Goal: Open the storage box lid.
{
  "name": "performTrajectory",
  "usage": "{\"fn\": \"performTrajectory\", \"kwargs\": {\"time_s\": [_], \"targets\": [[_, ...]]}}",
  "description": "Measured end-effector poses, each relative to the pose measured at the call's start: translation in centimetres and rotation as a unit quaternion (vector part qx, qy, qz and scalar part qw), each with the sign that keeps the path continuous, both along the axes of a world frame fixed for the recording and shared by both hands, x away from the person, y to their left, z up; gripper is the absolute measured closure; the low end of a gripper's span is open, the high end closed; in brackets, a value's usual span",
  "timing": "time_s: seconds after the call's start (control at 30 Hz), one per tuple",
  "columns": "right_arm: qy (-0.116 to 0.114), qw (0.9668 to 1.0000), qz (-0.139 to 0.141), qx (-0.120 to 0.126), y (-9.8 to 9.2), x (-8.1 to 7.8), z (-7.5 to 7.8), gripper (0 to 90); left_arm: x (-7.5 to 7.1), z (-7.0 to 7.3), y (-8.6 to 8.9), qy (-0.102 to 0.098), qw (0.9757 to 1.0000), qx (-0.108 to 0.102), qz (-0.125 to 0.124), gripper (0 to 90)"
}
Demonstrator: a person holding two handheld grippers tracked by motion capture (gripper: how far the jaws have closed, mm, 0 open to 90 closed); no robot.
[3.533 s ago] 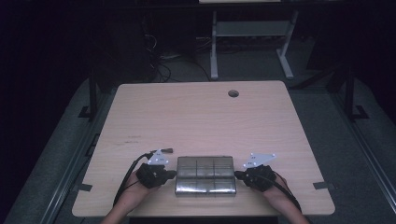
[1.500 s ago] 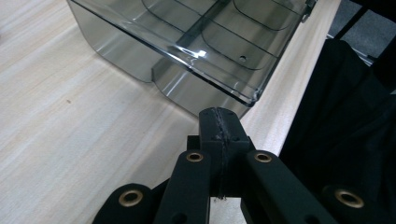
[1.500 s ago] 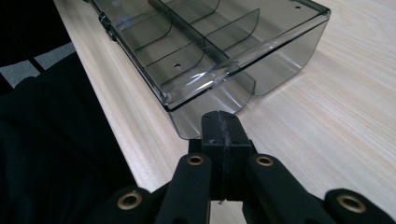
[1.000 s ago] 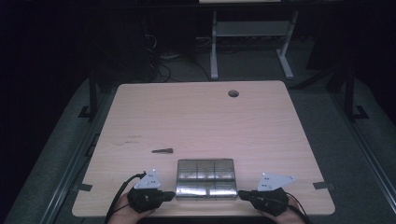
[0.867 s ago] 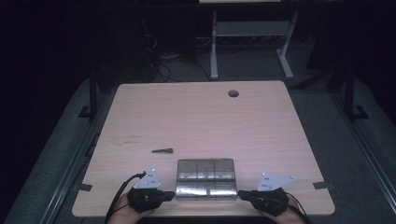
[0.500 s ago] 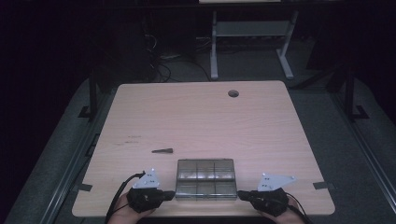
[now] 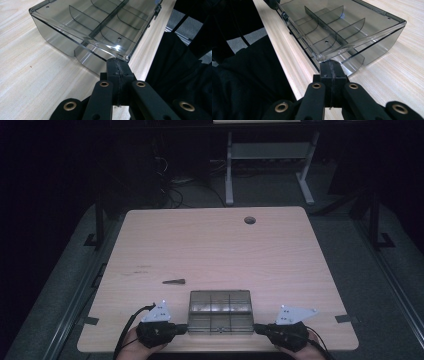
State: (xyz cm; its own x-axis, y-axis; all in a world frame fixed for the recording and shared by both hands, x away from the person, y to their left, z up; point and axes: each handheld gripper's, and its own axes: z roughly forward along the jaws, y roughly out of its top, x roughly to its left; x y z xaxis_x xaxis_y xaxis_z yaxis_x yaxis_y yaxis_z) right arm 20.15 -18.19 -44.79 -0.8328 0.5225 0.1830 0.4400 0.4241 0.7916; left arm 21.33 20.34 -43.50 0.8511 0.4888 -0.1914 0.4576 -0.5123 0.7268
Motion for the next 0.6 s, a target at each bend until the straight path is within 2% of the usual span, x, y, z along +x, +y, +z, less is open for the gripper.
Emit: {"fn": "performTrajectory", "kwargs": {"time_s": [0.6], "targets": [[-0.008, 0.9999, 0.005, 0.014, 0.55, 0.04, 0.44, 89.8, 0.04, 0.38, -0.2, -0.008, 0.9998, -0.018, 0.001, 89.9]]}}
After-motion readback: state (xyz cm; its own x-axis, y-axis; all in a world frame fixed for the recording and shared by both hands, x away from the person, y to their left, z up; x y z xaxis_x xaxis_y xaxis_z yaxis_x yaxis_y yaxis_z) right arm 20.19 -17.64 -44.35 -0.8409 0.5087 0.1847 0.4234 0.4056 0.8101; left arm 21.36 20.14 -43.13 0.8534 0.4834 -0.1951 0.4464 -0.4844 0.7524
